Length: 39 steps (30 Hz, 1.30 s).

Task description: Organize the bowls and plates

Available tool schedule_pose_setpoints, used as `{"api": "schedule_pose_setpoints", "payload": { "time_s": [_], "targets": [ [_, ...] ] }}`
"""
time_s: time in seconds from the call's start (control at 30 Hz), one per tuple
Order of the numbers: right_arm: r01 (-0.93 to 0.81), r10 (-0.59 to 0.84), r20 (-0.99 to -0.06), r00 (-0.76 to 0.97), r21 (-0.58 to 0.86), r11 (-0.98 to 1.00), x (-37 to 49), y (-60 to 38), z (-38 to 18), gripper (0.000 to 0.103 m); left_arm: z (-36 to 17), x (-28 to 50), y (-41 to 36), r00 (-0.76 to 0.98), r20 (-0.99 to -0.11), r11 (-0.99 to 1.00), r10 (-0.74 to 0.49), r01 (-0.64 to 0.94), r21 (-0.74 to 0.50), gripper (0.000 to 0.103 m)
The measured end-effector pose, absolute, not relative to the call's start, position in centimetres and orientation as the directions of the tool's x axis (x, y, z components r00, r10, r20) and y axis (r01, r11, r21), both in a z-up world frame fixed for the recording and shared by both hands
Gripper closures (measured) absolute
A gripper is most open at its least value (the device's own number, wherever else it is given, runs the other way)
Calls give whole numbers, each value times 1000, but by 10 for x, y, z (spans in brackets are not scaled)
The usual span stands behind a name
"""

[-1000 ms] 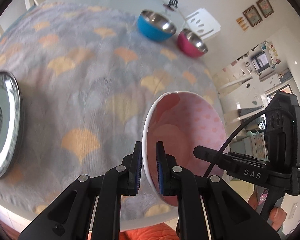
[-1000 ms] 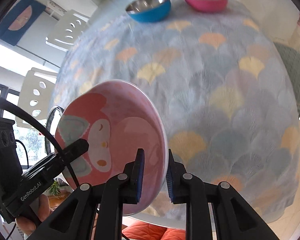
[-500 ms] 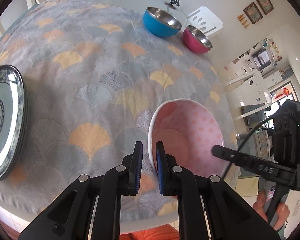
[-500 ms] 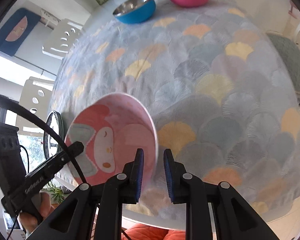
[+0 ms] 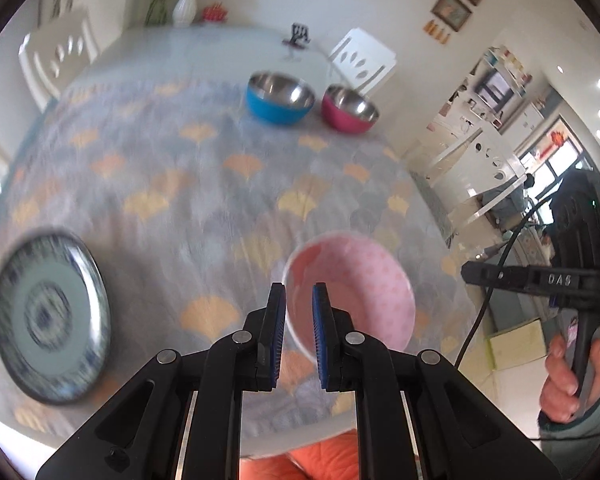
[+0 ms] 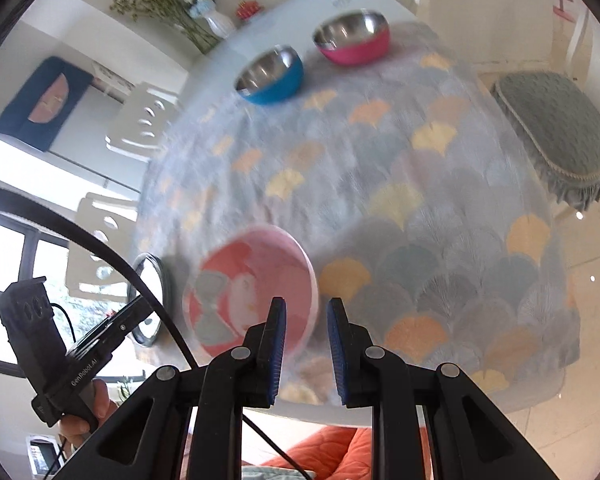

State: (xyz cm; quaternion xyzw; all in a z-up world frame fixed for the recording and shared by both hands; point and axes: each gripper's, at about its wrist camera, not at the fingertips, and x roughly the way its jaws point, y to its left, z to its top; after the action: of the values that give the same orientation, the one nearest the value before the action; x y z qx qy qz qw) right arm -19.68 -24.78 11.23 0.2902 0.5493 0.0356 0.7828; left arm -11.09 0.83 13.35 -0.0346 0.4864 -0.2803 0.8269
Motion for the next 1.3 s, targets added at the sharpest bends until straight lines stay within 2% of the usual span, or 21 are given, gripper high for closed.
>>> {"api": "schedule_pose_setpoints", "payload": {
  "time_s": [0.13,0.2,0.3,0.33,0.37,0.4,0.43,0.53,0.57,0.6,0.7,0.93,1.07,1.3],
  "targets": [
    [236,360,-830,426,486,842,-177,-249,144,83,166,-90,-3,377,-805,813,-458,545,-208,91],
    [224,350,-838,419,469,854,-164,-249,151,73,187,-75,-14,403,-836,775,-371,631,-39,91],
    [211,344,-839,421,459,863,-138,-249,155,58,205,-50,-25,424,-851,719,-311,690,81,89],
    [206,349,-834,427,466,860,-126,-250,153,55,208,-38,-29,437,-850,713,-293,693,110,87],
    [207,353,-832,427,470,858,-116,-251,152,53,210,-21,-33,452,-843,721,-291,683,117,77],
    [215,360,-829,427,481,850,-102,-254,148,53,210,-4,-36,460,-832,741,-311,665,91,69],
    [225,371,-823,429,495,839,-90,-257,145,53,209,7,-37,460,-825,760,-328,648,60,67],
    [241,399,-817,417,523,817,-55,-266,135,53,197,49,-42,405,-795,803,-451,574,-164,51],
    [240,402,-818,412,523,818,-47,-269,133,51,190,65,-43,388,-770,800,-506,546,-250,37],
    [241,395,-826,403,512,825,-34,-273,130,50,182,80,-45,380,-748,795,-544,519,-314,36],
    [235,375,-839,395,486,842,2,-286,123,49,157,109,-55,327,-728,767,-603,488,-416,36],
    [253,339,-865,370,444,859,77,-302,80,49,101,181,-74,295,-743,791,-601,351,-501,42],
    [261,358,-870,338,452,853,114,-305,52,49,69,210,-85,278,-765,809,-582,292,-509,47],
    [252,396,-871,291,469,846,150,-300,17,49,26,239,-94,216,-792,819,-572,217,-532,48]
  ]
}}
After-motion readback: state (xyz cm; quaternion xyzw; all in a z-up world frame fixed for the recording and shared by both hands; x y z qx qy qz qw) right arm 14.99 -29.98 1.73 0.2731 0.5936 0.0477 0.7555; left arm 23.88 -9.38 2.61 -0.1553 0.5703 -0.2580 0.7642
